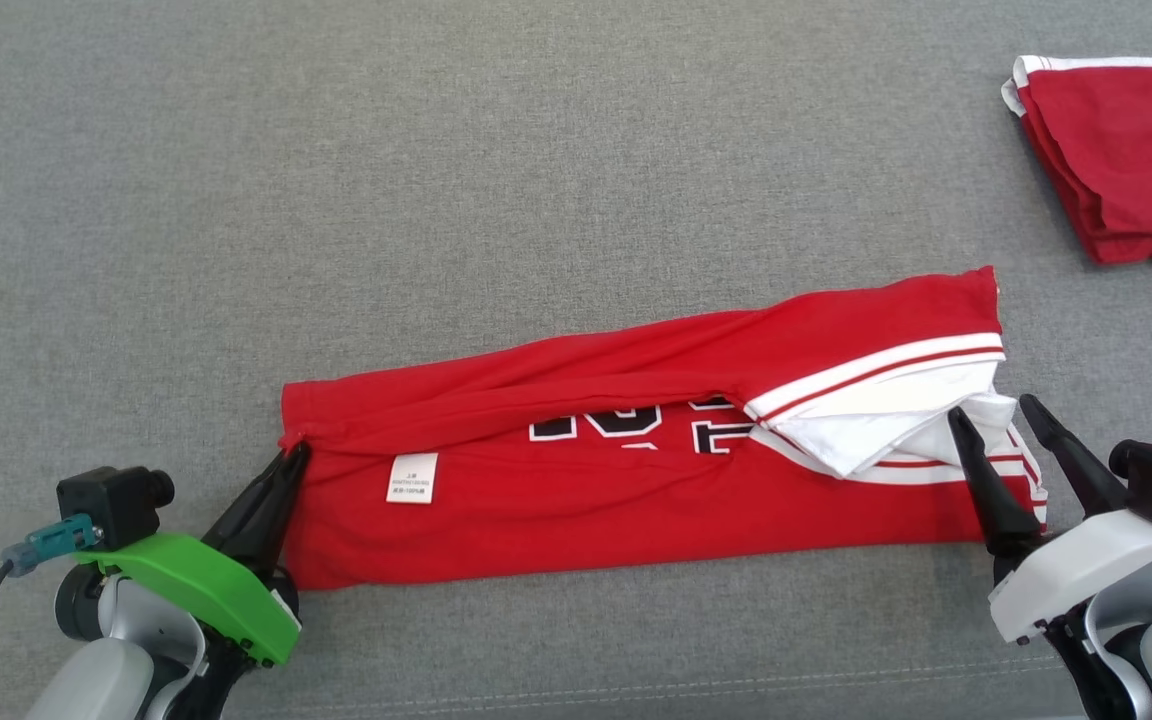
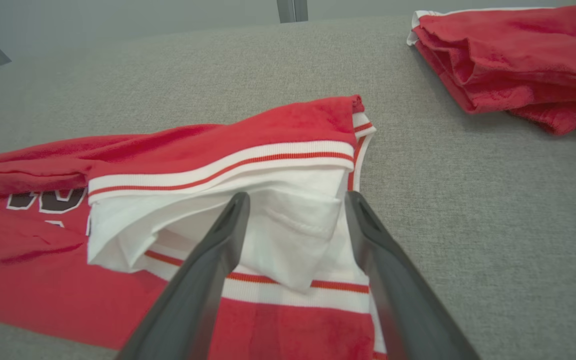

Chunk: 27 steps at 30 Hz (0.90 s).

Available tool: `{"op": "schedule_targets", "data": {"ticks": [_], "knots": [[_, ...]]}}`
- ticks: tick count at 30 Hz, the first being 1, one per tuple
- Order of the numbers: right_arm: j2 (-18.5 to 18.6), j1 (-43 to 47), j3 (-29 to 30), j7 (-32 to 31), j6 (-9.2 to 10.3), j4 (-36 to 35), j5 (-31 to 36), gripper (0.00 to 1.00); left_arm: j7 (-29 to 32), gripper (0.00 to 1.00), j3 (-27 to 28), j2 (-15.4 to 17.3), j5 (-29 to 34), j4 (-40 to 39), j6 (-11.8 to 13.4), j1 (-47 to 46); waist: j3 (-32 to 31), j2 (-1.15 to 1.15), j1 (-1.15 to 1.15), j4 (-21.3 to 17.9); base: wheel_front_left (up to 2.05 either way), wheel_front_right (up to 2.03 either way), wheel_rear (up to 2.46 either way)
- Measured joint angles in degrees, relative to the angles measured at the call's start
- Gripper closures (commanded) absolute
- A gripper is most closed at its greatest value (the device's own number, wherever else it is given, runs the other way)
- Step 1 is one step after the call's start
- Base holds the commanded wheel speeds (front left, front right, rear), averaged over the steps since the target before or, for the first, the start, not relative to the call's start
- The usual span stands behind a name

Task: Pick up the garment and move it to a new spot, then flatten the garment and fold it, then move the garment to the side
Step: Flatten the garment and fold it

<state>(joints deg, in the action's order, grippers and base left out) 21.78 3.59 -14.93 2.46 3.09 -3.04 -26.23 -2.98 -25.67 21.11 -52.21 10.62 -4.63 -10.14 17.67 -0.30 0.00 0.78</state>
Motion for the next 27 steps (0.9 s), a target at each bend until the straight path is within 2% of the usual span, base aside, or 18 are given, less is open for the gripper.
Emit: {"op": "schedule_targets", "data": {"ticks": [1,3,8,17,23,27], "knots": [[0.01,0.28,0.24,0.00,0.05,0.00,0.00,0.00,0.00,0.47,0.00,0.15,0.10,-0.01,0.19,0.21,-0.04,0.00,0.00,0.04,0.00,0.00,0.00],[0.01,0.72,0.51,-0.01,0.09,-0.03,-0.01,0.00,-0.01,0.00,0.07,0.37,0.25,-0.03,0.71,0.52,-0.14,0.00,0.00,0.12,0.00,0.00,0.00],[0.23,0.80,2.35,-0.04,0.62,-0.29,-0.46,0.00,-0.23,0.00,0.93,1.77,2.03,-0.23,2.32,1.03,-0.29,0.00,0.00,0.28,0.00,0.00,0.00],[0.37,-0.12,4.38,-0.86,0.86,0.35,-2.08,0.00,-4.47,0.00,1.96,1.69,4.59,-4.32,3.14,0.99,-0.29,0.00,0.00,0.36,0.00,0.00,0.00],[0.42,-3.14,4.89,-3.55,1.05,4.08,-3.46,0.00,-8.83,0.00,3.30,1.56,9.01,-6.13,5.99,0.75,0.05,0.00,0.00,0.91,0.00,0.00,0.00],[0.14,-4.52,4.50,-5.44,1.05,7.58,-4.44,0.00,-9.69,0.00,3.12,1.56,11.82,-6.08,7.57,0.77,0.25,0.00,0.00,1.85,0.00,0.00,0.00]]}}
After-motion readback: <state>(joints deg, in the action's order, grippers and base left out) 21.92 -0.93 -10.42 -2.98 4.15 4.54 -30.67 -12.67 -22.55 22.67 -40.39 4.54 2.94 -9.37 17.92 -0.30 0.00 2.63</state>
